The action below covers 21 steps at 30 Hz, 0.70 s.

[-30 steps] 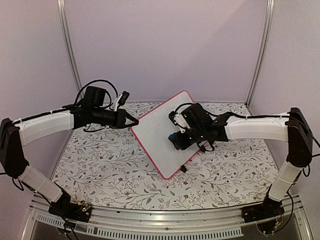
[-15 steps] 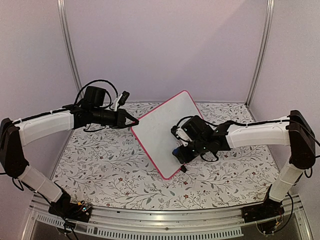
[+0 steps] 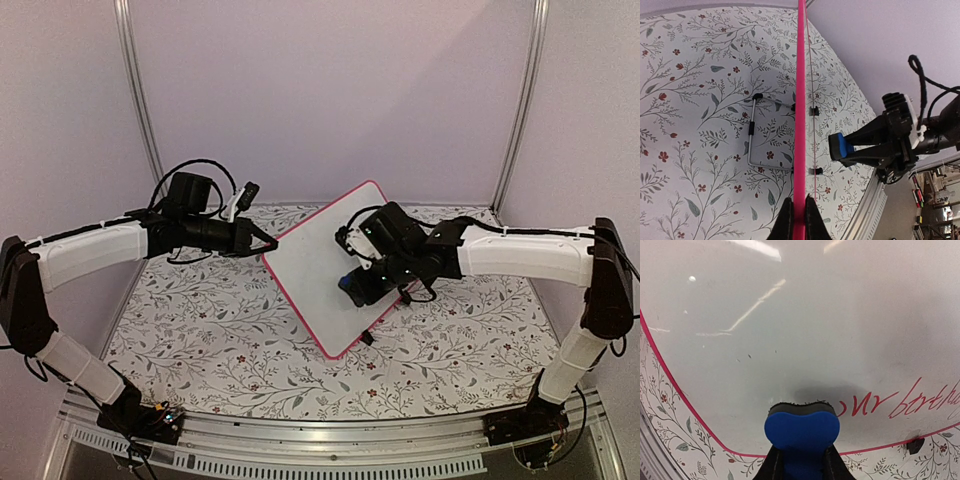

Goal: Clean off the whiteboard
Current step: Erase the whiteboard at the center of the board.

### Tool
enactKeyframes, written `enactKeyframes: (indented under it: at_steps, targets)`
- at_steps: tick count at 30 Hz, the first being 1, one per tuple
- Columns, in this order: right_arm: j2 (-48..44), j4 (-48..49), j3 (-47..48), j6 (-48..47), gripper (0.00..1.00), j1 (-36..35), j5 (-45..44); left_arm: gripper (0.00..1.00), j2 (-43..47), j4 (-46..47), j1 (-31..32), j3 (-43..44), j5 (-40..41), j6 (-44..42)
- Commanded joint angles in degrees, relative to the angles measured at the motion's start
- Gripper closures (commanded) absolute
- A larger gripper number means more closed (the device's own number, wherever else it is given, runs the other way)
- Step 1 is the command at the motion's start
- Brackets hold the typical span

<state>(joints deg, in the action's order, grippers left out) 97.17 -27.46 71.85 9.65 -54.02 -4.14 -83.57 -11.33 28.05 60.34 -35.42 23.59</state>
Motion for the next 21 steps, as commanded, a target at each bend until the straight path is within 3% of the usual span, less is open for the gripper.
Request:
enactKeyframes:
  at_steps: [1,8,21]
  targets:
    - [-1.17,-1.16,6.78,-3.54,1.00,1.42,-3.23,1.00,0.69,0.95,0.87,-0.13,-1.72,-1.98]
    - [3.34,-0.43,9.04,-5.26,1.00,2.78,-2.47,1.00,0.62,0.96,0.91,-0.13,-1.79,-2.05]
    - [2.01,1.36,-2.05,-2.04,1.00,2.78,2.64,1.00,0.36,0.89,0.99,-0.04,-2.02,-1.93]
